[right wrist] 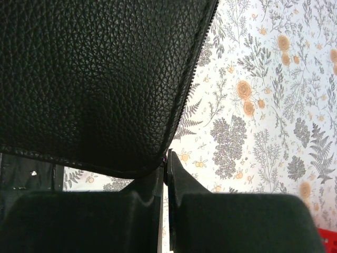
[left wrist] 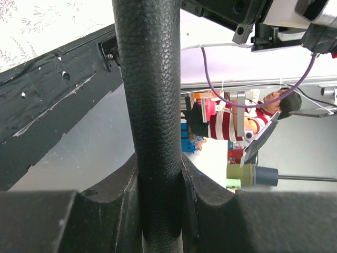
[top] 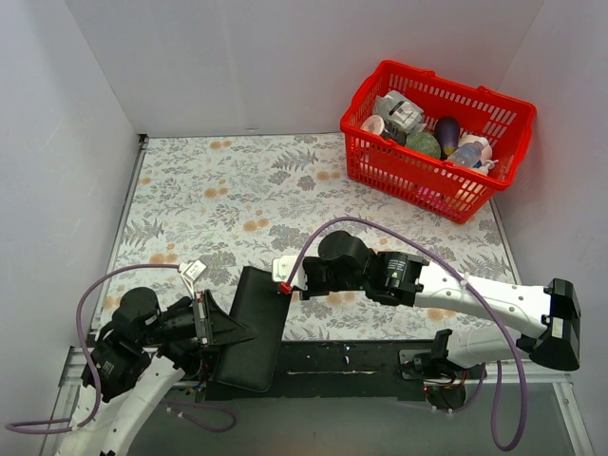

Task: Sort the hair-cutting tools
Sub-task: Zip the hairdressing tool bag at the center of the board.

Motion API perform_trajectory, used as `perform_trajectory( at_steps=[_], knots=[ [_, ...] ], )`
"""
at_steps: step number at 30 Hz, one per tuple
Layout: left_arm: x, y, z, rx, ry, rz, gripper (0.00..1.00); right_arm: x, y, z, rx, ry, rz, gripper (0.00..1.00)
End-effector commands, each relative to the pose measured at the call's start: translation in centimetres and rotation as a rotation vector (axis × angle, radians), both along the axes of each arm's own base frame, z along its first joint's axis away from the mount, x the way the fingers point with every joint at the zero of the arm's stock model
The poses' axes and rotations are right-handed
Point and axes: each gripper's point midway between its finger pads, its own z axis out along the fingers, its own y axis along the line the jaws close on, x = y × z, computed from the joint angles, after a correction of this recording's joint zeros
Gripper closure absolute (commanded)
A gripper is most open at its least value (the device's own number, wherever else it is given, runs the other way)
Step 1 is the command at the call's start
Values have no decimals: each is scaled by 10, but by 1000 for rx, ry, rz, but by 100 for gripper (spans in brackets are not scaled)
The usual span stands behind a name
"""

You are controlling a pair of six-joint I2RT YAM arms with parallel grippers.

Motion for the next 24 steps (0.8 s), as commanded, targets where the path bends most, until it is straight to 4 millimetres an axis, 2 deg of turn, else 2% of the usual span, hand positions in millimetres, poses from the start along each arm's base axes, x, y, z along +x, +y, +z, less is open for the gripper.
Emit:
perform_trajectory(
  at_steps=[1,3,7,11,13,15,18,21,24],
  knots=[
    [-65,10,12,-90,-51,-343,100,59,-22,12,-83,-225,-122,99],
    [-65,9,7,-83,-40,-352,100,61,-20,19,-75,-276,-94,99],
    [-61,7,-9,-54,-8,-361,100,66,-15,47,-10,-376,-73,99],
    [-57,4,-12,-46,-10,-374,100,68,-18,60,-12,-417,-73,99],
    [-55,3,-14,-43,-12,-378,100,69,-25,59,-45,-417,-83,99],
    [-50,0,-14,-49,-18,-385,100,68,-33,66,-47,-390,-119,99],
    [-47,-3,-15,-44,-10,-405,100,62,-51,61,-73,-375,-127,99],
    [-44,-5,-23,-29,16,-428,100,62,-56,68,-32,-442,-116,99],
    [-41,-7,-29,-16,27,-445,100,65,-49,76,-36,-475,-92,99]
  ],
)
